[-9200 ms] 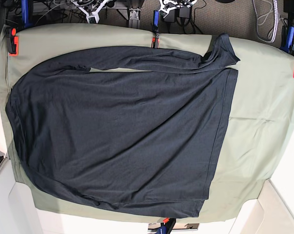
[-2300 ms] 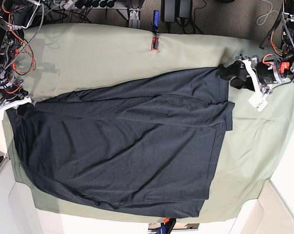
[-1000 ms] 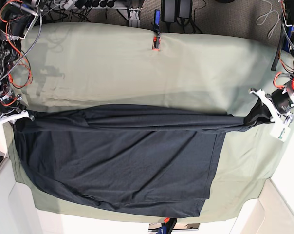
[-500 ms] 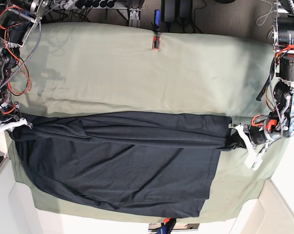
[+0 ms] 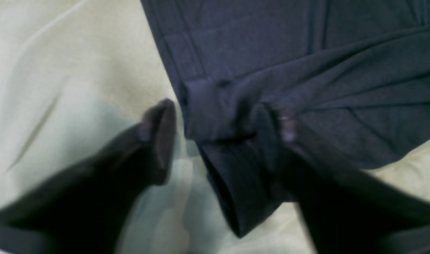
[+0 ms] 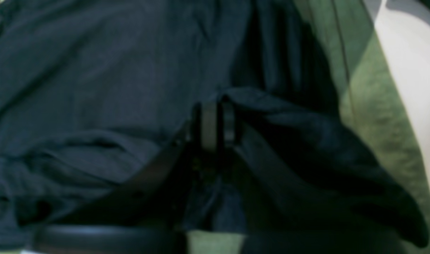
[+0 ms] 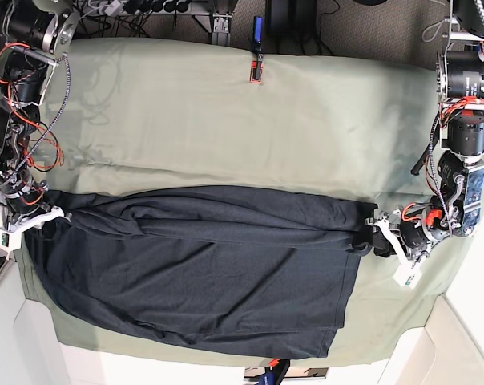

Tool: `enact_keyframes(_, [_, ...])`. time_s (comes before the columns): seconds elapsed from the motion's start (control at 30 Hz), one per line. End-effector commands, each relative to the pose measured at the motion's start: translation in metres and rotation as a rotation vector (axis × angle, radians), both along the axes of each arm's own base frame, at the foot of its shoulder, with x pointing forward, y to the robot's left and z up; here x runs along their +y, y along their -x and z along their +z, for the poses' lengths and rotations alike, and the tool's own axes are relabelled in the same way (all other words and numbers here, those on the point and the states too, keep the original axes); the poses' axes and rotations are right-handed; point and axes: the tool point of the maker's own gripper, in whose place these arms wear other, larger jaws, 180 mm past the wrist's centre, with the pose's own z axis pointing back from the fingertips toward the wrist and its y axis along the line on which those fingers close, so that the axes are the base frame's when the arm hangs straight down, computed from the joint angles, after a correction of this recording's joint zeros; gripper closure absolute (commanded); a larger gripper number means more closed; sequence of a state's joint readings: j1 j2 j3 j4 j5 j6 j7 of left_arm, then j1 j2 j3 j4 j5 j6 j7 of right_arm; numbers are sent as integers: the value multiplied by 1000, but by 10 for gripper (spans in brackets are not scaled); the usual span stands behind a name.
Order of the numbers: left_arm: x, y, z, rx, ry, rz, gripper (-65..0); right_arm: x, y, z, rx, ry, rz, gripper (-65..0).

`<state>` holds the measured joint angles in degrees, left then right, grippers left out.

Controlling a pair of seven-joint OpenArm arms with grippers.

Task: Fold the T-shirt properly
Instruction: 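Release the folded edge and regrasp the shirt's folded corners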

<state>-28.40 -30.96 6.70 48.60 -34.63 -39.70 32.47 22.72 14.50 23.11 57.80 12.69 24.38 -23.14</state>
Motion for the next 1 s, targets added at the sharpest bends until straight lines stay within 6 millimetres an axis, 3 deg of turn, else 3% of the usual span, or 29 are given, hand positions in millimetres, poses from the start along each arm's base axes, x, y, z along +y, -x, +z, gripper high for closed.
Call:
enact_keyframes(0.0, [7,-17,29,-82,23,13,-435,-9,-14,26,-80,6,-15,-53])
enact_keyframes(0.1, [14,-19,37,-86,52,55,-434,-13,-15,31,-98,-24,-44,-367])
enact_keyframes(0.13, [16,-20,42,-92,57,61,-434,-13,-16,34,-109,-38,-49,-436])
enact_keyframes(0.17, [19,-20,49,-101,67,66,-434,-13,-15,37,-118,-51,-53,-451])
enact_keyframes(0.37, [37,0,94,-150,202,95,-434,-18,0,65,-112,-132,-54,-449])
enact_keyframes(0.47, [42,23,96,-165,217,100,-434,-35,15,88,-168,-141,-93,-449])
enact_keyframes(0.53, [41,43,88,-159,195,93,-434,-50,31,93,-178,-140,-130,-449])
enact_keyframes(0.63, [34,73,74,-141,174,77,-434,-63,55,81,-157,-180,-178,-449])
enact_keyframes(0.77, [20,105,55,-108,170,57,-434,-66,79,56,-116,-201,-211,-449])
enact_keyframes(0.97, [-4,118,32,-74,248,68,-434,-59,72,36,-102,-260,-230,-449])
